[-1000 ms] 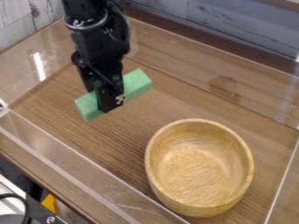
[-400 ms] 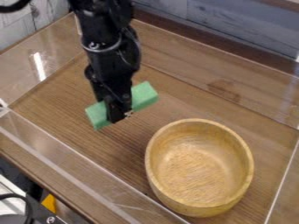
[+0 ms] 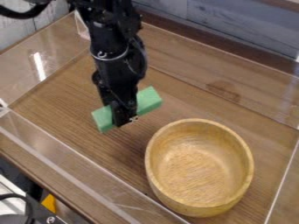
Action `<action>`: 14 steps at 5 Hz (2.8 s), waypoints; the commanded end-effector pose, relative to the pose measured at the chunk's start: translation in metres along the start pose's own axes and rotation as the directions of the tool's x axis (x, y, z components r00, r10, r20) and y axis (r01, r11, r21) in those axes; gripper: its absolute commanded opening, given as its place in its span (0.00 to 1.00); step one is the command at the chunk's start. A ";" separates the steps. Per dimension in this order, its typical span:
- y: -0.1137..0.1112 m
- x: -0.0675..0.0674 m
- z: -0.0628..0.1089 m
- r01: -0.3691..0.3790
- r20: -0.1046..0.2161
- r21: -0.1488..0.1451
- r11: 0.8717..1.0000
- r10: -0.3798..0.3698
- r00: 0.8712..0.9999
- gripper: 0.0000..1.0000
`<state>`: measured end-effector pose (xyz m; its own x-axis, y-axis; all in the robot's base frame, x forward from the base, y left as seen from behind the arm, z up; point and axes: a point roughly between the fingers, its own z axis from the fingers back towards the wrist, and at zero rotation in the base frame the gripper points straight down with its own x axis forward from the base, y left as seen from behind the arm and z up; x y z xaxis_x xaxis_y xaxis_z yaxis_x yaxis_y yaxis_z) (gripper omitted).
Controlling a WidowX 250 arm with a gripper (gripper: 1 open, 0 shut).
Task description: Remove the green block from inside the brown bowl and put it on the table
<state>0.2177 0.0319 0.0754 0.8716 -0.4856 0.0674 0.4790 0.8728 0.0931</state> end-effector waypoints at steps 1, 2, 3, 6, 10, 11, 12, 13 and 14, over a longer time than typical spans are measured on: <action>0.007 0.002 0.000 -0.003 0.011 0.016 1.000 0.003 1.000 0.00; 0.012 0.001 -0.002 -0.009 0.010 0.017 1.000 0.009 1.000 0.00; 0.017 0.001 -0.005 -0.018 0.010 0.020 1.000 0.018 1.000 0.00; 0.032 0.001 -0.012 -0.055 0.010 0.023 0.998 0.054 0.998 0.00; 0.035 0.002 -0.016 -0.082 0.004 0.013 0.997 0.082 0.997 0.00; 0.036 0.001 -0.013 -0.091 0.003 0.006 0.996 0.091 0.996 1.00; 0.040 0.000 -0.006 -0.100 0.009 -0.006 0.995 0.100 0.995 1.00; 0.045 -0.002 -0.003 -0.104 0.013 -0.013 0.995 0.104 0.995 1.00; 0.049 -0.002 0.001 -0.116 0.022 -0.024 0.993 0.116 0.993 1.00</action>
<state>0.2305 0.0711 0.0679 0.9209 -0.3857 0.0568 0.3852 0.9226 0.0212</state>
